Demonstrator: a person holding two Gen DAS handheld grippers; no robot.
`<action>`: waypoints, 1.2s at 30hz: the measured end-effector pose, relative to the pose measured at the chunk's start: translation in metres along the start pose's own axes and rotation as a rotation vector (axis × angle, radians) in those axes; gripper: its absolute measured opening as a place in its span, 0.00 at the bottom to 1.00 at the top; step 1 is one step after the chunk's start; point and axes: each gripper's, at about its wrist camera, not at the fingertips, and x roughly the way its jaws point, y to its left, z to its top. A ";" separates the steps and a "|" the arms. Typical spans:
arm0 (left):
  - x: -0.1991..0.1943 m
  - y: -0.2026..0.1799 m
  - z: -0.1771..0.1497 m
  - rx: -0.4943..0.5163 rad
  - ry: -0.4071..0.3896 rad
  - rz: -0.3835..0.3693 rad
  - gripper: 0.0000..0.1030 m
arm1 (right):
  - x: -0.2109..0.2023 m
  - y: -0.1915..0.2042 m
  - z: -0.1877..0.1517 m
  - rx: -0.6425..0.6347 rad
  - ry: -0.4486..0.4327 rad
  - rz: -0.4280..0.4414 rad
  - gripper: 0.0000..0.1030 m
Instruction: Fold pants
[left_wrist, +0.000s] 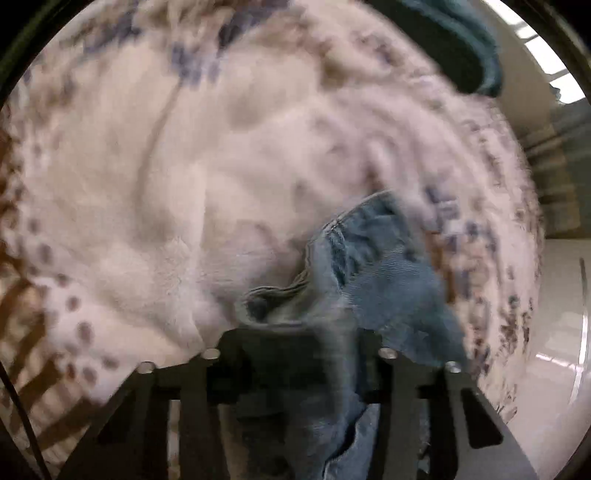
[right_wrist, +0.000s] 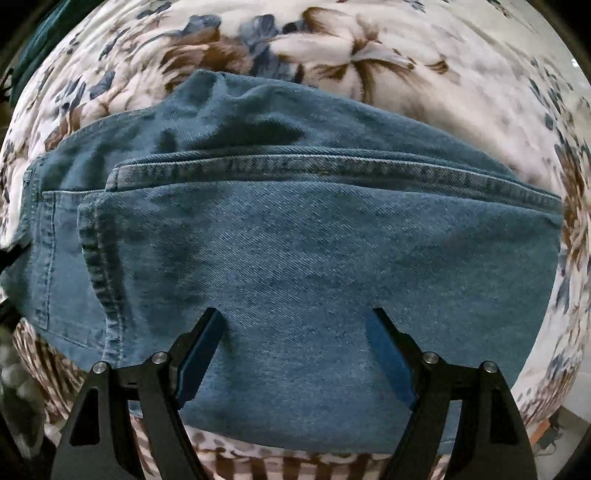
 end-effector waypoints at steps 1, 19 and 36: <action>-0.013 -0.006 -0.004 0.018 -0.030 -0.004 0.32 | 0.000 0.001 0.000 0.009 0.000 0.008 0.80; -0.012 -0.002 -0.002 -0.029 -0.060 -0.160 0.29 | 0.000 -0.054 -0.018 0.138 0.002 0.151 0.80; -0.068 -0.257 -0.225 0.627 -0.028 -0.314 0.27 | -0.048 -0.260 -0.060 0.333 -0.088 0.203 0.80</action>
